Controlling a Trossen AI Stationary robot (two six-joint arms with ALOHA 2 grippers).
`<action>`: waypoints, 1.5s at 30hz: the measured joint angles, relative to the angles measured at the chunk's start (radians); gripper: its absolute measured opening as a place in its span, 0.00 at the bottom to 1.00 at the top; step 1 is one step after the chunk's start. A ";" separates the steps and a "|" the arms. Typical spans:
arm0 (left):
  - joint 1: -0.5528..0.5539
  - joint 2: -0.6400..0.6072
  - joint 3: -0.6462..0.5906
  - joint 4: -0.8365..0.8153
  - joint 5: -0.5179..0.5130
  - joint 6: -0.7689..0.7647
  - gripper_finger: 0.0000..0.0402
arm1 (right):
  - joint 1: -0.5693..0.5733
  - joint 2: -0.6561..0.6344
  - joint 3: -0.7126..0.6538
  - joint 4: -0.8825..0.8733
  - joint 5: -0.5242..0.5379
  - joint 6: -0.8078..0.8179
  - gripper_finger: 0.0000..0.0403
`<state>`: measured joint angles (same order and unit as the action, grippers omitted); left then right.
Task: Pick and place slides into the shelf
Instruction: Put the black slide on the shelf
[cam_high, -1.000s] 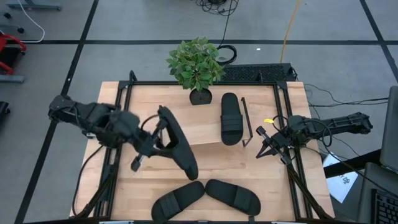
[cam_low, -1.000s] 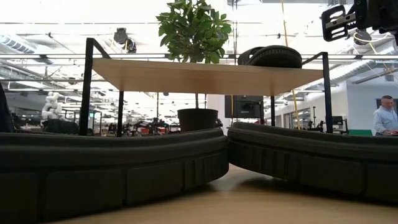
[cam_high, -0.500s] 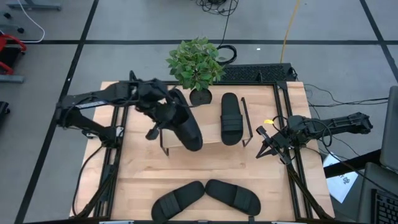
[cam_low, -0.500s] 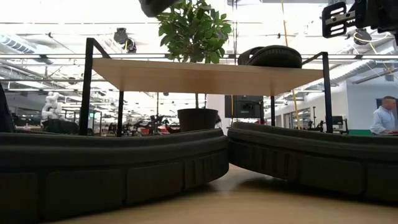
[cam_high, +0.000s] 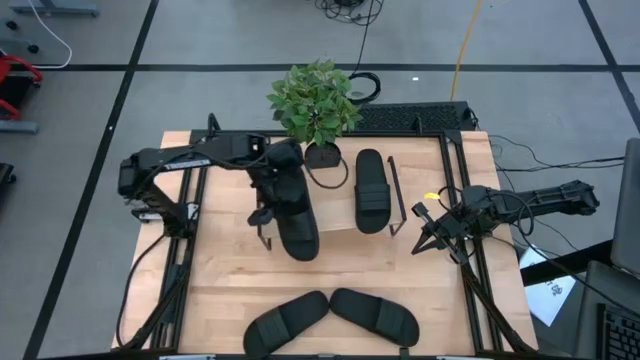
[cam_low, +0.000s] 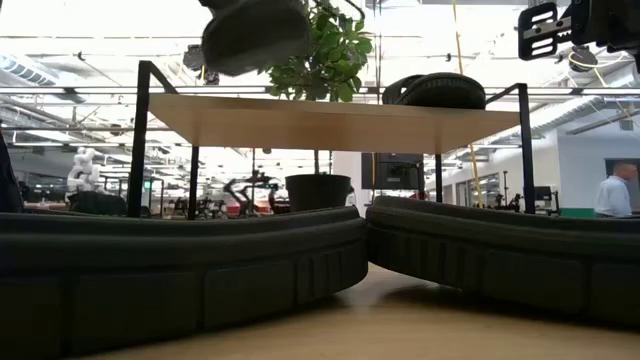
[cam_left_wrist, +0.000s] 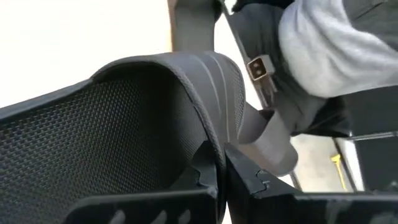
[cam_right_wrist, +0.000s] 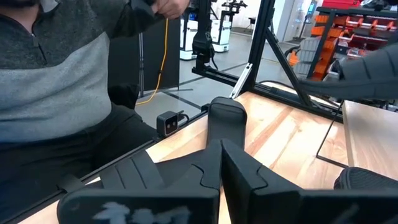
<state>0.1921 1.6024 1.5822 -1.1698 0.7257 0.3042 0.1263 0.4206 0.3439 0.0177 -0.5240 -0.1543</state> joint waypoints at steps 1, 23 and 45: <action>0.000 0.006 0.000 -0.006 -0.011 -0.001 0.00 | 0.000 0.000 0.000 0.000 0.000 0.001 0.00; -0.002 0.007 -0.002 -0.010 -0.360 -0.068 0.06 | 0.000 0.000 0.000 0.000 -0.001 0.011 0.00; -0.049 -0.033 -0.003 -0.005 -0.638 -0.081 0.68 | 0.000 0.000 0.000 -0.001 -0.001 0.011 0.00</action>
<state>0.1429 1.5697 1.5795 -1.1744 0.0879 0.2231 0.1261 0.4206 0.3439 0.0170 -0.5251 -0.1429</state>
